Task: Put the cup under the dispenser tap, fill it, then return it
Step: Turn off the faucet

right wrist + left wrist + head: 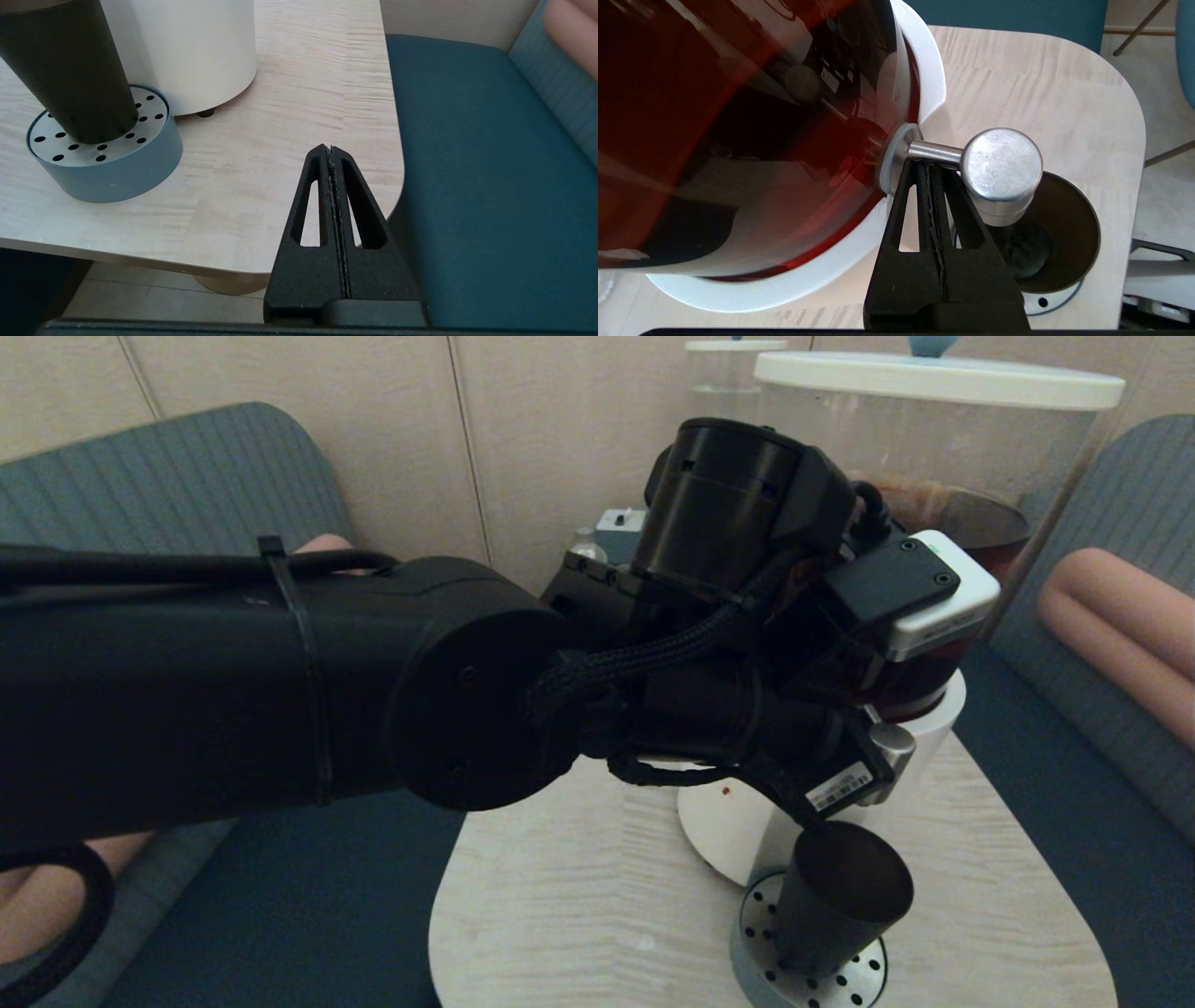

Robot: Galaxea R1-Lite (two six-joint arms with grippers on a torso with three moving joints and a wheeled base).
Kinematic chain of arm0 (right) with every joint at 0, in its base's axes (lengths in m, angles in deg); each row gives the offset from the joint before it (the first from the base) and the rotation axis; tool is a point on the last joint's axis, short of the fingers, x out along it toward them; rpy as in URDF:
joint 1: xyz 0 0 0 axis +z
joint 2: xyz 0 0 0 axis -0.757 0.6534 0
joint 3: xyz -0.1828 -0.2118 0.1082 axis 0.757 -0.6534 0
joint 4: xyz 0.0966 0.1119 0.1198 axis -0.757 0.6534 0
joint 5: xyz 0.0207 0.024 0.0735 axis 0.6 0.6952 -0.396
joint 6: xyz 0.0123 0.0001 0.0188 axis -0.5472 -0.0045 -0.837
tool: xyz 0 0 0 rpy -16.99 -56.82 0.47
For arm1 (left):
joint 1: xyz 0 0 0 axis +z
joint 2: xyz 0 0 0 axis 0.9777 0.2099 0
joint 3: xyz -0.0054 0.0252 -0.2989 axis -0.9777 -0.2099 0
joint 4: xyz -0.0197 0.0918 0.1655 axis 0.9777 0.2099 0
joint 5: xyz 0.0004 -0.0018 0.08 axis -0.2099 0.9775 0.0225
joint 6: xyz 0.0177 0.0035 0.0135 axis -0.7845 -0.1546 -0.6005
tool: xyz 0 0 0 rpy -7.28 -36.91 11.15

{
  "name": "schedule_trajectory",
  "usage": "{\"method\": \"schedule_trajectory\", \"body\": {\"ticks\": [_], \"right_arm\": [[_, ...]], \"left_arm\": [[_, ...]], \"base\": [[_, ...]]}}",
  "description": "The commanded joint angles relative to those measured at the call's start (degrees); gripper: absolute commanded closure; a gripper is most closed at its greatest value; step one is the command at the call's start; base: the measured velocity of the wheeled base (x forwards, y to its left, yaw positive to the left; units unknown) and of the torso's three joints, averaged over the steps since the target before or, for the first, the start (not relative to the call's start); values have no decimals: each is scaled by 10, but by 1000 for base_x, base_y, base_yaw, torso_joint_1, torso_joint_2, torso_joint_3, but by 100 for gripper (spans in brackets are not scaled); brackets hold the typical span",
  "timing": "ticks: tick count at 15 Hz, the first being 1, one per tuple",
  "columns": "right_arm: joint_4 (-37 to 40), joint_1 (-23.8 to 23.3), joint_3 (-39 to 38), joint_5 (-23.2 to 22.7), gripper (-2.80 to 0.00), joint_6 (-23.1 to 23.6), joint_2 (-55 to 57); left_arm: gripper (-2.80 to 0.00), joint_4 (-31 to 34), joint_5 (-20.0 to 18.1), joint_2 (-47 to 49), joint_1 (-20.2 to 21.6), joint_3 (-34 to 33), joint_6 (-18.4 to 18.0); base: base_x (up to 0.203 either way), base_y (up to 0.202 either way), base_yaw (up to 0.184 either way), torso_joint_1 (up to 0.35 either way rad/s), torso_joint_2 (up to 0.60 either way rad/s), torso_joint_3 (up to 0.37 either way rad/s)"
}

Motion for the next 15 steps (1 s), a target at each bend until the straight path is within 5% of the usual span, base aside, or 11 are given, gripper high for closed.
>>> {"method": "schedule_trajectory", "body": {"ticks": [1,11,15], "right_arm": [[0,0,-4,1,0,0,-4],[0,0,-4,0,0,0,-4],[0,0,-4,1,0,0,-4]], "left_arm": [[0,-4,-1,1,0,-3,-4],[0,-38,-3,10,0,-5,-4],[0,-41,-1,-20,0,-62,16]], "base": [[0,0,0,0,0,0],[0,0,0,0,0,0],[0,0,0,0,0,0]]}}
